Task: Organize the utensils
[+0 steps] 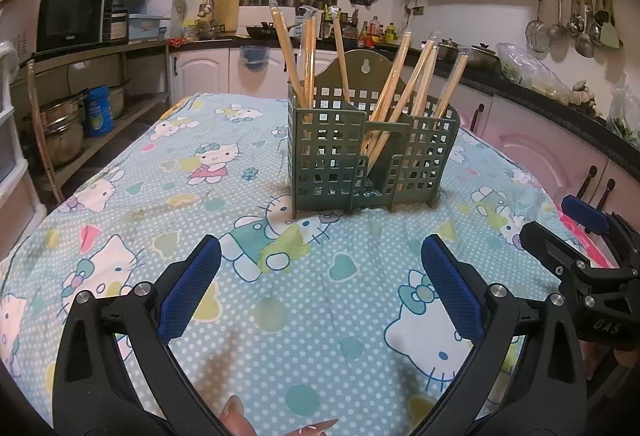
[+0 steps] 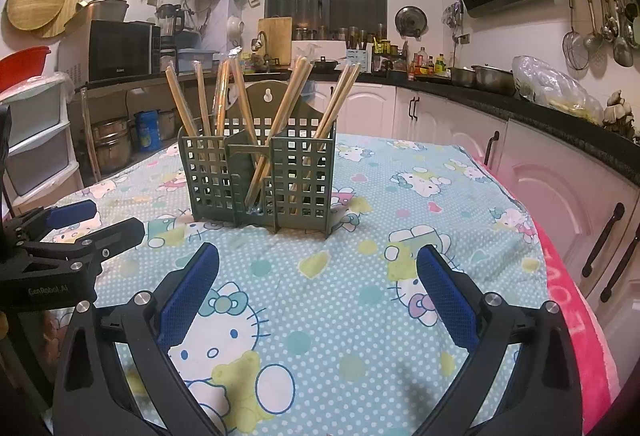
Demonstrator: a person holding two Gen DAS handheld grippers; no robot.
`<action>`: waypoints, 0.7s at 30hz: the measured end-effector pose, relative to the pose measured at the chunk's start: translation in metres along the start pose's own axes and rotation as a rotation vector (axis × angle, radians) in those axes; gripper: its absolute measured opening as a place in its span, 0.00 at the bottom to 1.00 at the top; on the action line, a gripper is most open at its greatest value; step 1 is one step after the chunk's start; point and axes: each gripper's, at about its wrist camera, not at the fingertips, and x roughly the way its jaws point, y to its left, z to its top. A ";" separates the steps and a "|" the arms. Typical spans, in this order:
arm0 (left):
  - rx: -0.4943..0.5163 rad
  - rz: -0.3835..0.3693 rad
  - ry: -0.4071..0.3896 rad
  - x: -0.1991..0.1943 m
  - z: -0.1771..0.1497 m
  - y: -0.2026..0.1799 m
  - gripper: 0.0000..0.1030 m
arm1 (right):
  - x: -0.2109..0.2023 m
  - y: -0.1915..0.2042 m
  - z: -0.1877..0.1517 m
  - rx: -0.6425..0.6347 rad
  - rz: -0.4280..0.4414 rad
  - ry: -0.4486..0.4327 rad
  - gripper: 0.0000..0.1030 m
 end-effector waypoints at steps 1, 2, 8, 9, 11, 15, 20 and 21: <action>-0.001 0.001 0.004 0.000 0.000 0.000 0.89 | 0.000 0.000 0.000 0.000 0.000 0.000 0.94; -0.002 0.002 0.007 0.001 0.000 0.000 0.89 | 0.000 0.000 0.000 0.001 0.000 0.000 0.94; -0.005 0.004 0.008 0.001 0.000 0.001 0.89 | 0.001 -0.001 -0.001 0.003 0.000 0.002 0.94; -0.004 0.004 0.006 0.001 0.000 0.001 0.89 | 0.002 -0.002 -0.001 0.003 -0.001 0.004 0.94; -0.003 0.005 0.003 0.001 0.000 0.001 0.89 | 0.003 -0.002 -0.001 0.004 -0.001 0.006 0.94; -0.006 0.008 0.001 0.001 0.000 0.001 0.89 | 0.003 -0.003 -0.002 0.005 -0.003 0.006 0.94; -0.011 0.013 0.001 0.001 -0.001 0.002 0.89 | 0.003 -0.003 -0.002 0.002 -0.002 0.006 0.94; -0.011 0.013 0.001 0.000 -0.001 0.002 0.89 | 0.003 -0.003 -0.002 0.002 -0.001 0.007 0.94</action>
